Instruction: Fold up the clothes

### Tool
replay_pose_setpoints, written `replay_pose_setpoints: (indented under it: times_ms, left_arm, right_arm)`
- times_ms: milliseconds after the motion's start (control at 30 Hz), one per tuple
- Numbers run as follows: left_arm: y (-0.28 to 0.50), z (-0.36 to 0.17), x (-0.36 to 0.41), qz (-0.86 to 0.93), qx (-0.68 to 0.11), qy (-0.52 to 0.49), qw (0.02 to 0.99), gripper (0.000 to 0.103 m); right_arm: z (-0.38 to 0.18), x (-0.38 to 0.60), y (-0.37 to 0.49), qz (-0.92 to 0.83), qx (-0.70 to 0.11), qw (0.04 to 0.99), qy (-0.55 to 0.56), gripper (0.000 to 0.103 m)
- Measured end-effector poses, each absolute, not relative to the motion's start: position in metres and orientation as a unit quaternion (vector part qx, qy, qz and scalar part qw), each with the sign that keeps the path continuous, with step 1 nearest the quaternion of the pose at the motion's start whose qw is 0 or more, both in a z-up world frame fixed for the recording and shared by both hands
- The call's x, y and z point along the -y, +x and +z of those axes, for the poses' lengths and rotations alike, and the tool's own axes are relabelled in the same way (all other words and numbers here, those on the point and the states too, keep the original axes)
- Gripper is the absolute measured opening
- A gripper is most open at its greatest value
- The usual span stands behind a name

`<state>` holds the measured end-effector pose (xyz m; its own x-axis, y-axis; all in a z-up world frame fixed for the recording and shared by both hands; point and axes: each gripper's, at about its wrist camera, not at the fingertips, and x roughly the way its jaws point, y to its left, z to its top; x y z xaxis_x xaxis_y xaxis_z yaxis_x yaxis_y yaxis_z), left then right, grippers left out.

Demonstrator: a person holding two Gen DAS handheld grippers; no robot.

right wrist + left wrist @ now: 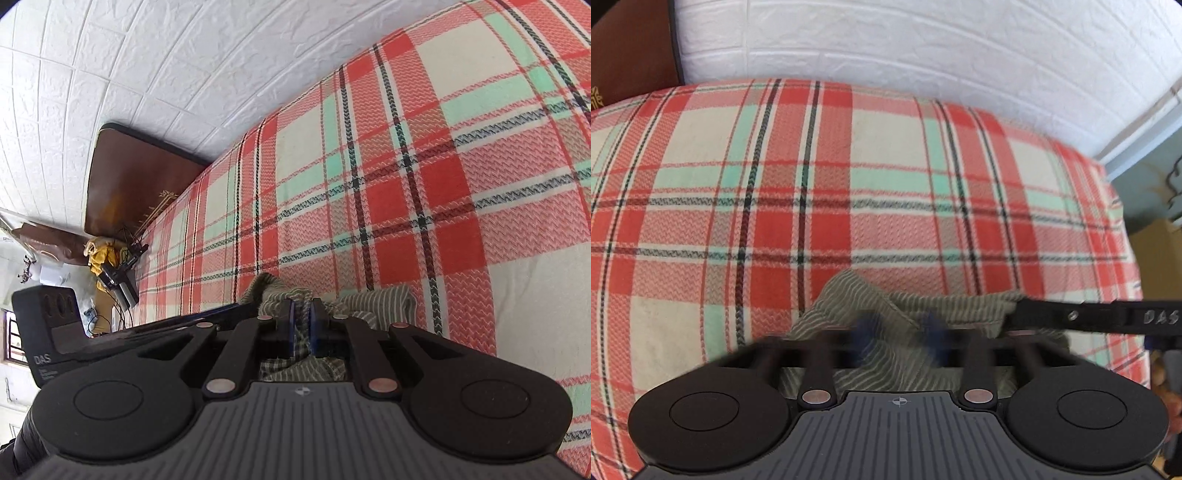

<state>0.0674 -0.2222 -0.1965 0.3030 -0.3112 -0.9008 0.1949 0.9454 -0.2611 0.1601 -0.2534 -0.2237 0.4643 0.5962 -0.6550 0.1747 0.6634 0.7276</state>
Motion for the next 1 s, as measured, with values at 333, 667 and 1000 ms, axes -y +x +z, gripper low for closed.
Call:
replay_pose_setpoints:
  times_ms: [333,667,1000]
  left_arm:
    - [0.031,-0.189,0.151,-0.108,-0.545,-0.131,0.821,0.002]
    - [0.008,-0.204,0.132,-0.085,-0.542,-0.159,0.821,0.001]
    - [-0.003,-0.203,0.129,-0.097,-0.533,-0.180,0.821,0.013]
  right_arm:
    - [-0.232,0.254,0.164,0.124,-0.497,0.765,0.390,0.011]
    - [-0.216,0.236,0.185,0.145,-0.519,0.781,0.317,0.030]
    - [-0.158,0.169,0.175,0.228,-0.466,0.832,0.198,0.045]
